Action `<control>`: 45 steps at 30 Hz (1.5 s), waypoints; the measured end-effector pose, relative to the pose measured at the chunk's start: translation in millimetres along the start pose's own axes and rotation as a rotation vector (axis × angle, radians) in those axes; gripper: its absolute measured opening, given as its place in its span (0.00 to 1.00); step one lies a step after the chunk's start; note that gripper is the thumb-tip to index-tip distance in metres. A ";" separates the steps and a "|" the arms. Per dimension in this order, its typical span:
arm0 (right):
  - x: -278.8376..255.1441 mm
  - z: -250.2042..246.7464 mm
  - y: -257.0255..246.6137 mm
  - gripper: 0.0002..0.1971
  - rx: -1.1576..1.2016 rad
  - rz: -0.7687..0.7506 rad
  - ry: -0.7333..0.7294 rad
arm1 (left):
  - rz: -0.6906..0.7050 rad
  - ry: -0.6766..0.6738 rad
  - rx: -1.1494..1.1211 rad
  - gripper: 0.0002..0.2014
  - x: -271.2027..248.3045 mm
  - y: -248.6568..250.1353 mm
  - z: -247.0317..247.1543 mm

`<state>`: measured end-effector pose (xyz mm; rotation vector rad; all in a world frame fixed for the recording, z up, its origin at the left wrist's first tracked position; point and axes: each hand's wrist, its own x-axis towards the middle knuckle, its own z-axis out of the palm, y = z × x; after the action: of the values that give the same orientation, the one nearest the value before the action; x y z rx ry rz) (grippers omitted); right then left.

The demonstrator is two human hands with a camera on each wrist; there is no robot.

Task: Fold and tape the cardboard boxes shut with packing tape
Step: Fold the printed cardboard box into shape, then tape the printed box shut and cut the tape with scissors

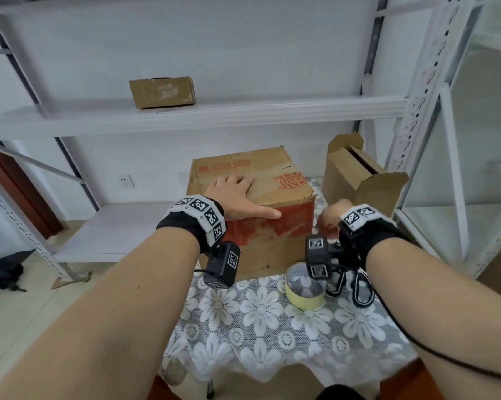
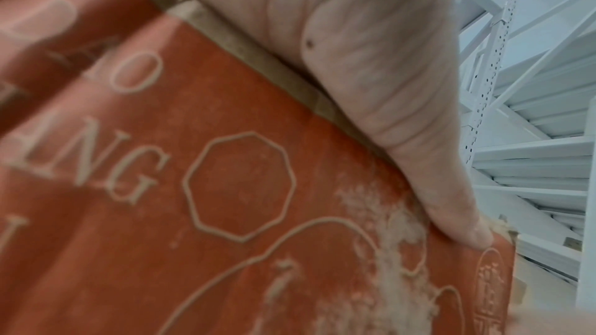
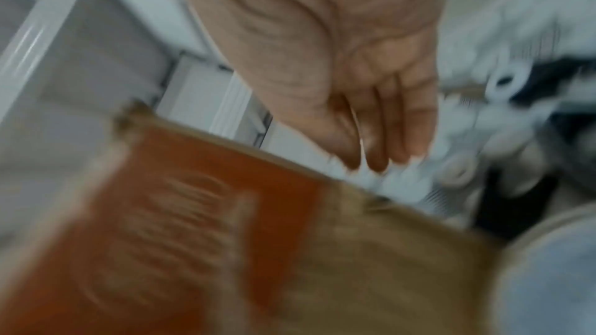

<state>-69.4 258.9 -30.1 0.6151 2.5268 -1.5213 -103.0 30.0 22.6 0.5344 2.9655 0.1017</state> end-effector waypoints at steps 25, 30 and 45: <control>-22.9 -5.7 2.5 0.20 -0.621 -0.145 -0.354 | 0.004 0.010 0.044 0.58 0.3 -2.4 2.9; -38.2 -13.0 -25.2 0.22 -0.479 -0.223 -0.413 | -0.002 0.007 0.037 0.57 -0.2 -1.5 2.9; -23.4 40.2 -96.4 0.12 0.110 -0.409 0.212 | -0.116 0.120 -0.832 0.58 -1.7 -1.2 -4.6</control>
<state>-91.2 178.0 36.6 0.2942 2.8800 -1.8205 -102.5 28.1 27.3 0.2357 2.6857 1.3025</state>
